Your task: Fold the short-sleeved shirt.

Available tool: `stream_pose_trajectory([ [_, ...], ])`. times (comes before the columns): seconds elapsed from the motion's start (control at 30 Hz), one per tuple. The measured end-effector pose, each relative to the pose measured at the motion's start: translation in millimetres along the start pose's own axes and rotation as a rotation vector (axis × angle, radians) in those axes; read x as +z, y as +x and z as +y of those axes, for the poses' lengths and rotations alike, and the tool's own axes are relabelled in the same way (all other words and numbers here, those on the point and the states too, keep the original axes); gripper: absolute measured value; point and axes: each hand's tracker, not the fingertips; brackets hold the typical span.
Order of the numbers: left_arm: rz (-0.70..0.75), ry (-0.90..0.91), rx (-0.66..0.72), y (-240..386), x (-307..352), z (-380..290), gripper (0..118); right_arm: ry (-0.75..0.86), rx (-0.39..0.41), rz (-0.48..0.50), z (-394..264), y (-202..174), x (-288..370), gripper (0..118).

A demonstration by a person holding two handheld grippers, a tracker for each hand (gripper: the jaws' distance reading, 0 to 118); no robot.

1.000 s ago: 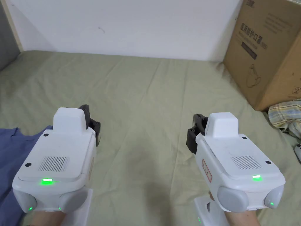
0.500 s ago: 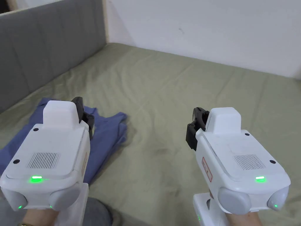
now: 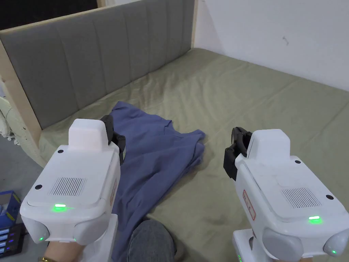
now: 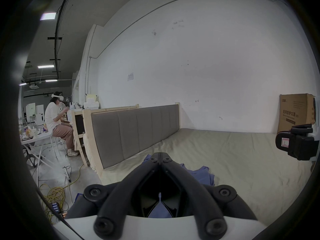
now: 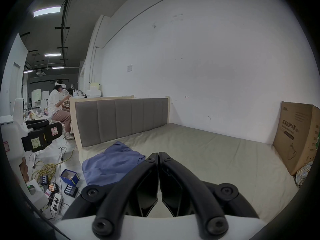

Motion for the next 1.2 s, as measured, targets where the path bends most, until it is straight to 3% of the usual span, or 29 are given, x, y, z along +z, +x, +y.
stream_pose_trajectory([
  [0.13, -0.009, -0.005, -0.001, 3.2, -5.7, -1.5, 0, -0.004, 0.006, 0.0, 0.8, -0.4, -0.7, 0],
  [0.23, -0.037, -0.032, 0.0, 6.3, -17.8, -0.7, 19, -0.006, -0.002, -0.008, 3.3, 1.6, -1.6, 0],
  [0.27, -0.038, -0.039, 0.01, 7.1, -23.9, -1.0, 33, -0.006, -0.004, -0.01, 4.9, 2.7, -1.9, 0],
  [0.3, -0.039, -0.044, 0.019, 8.2, -30.5, -2.0, 55, -0.004, -0.006, -0.013, 6.0, 3.7, -2.1, 0],
  [0.33, -0.054, -0.055, 0.024, 8.3, -40.7, -3.0, 90, -0.003, -0.006, -0.018, 6.9, 4.8, -2.2, 0],
  [0.37, -0.066, -0.076, 0.027, 9.3, -51.2, -3.4, 116, -0.003, -0.006, -0.021, 7.7, 6.0, -2.7, 0],
  [0.6, -0.212, -0.231, 0.087, 28.0, -150.3, -1.0, 118, -0.043, -0.007, -0.046, -0.6, 25.0, -15.2, 0],
  [0.73, -0.301, -0.545, -0.001, 46.2, -234.9, -12.2, 118, -0.081, -0.011, -0.076, -9.3, 37.2, -25.5, 0],
  [0.9, -0.384, -0.889, -0.007, 56.3, -323.8, -59.1, 118, -0.14, -0.031, -0.119, -24.1, 54.1, -37.8, 0],
  [1.1, -0.318, -1.024, -0.248, 80.9, -362.4, -104.5, 118, -0.218, -0.068, -0.183, -50.4, 70.3, -46.9, 0],
  [1.13, -0.323, -1.05, -0.288, 83.6, -365.9, -110.2, 115, -0.233, -0.065, -0.187, -53.8, 72.6, -48.7, 0],
  [1.17, -0.316, -1.077, -0.326, 86.1, -368.7, -114.2, 104, -0.242, -0.062, -0.192, -56.5, 74.4, -50.0, 0],
  [1.2, -0.297, -1.1, -0.351, 88.4, -370.5, -116.7, 80, -0.245, -0.065, -0.195, -59.0, 75.9, -50.1, 0],
])
